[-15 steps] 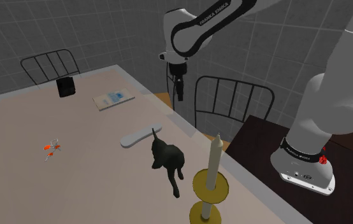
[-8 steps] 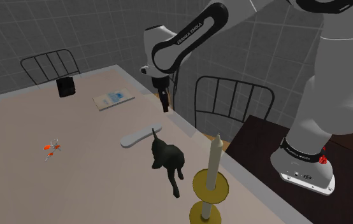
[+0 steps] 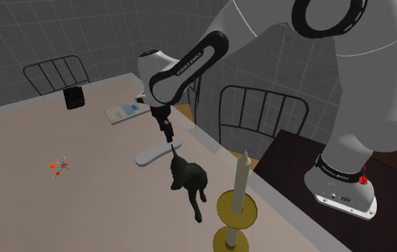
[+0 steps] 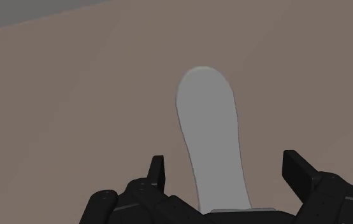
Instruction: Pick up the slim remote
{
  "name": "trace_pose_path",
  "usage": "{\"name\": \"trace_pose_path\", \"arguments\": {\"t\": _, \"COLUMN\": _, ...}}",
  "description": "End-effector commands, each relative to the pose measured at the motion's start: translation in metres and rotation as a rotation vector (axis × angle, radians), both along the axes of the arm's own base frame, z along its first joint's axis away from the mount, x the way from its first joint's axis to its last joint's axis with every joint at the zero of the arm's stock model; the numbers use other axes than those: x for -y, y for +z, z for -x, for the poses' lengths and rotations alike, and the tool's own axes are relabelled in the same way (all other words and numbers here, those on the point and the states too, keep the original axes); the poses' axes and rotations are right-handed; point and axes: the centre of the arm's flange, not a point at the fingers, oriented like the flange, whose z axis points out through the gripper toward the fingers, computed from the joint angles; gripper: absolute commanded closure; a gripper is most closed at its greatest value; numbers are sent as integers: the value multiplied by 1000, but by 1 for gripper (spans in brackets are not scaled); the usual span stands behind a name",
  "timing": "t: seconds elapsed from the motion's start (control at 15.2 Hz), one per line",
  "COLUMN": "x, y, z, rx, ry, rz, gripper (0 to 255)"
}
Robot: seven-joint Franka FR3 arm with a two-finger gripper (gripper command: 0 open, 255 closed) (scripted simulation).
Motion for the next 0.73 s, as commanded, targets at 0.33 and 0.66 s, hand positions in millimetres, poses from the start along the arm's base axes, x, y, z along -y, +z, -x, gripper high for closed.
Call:
{"name": "trace_pose_path", "arguments": {"t": 0.33, "x": -43, "y": -40, "z": -11, "rx": 8, "ry": 116, "rz": -4, "gripper": 0}}
{"name": "trace_pose_path", "arguments": {"t": 0.66, "x": -43, "y": -64, "z": -11, "rx": 8, "ry": 116, "rz": -4, "gripper": 0}}
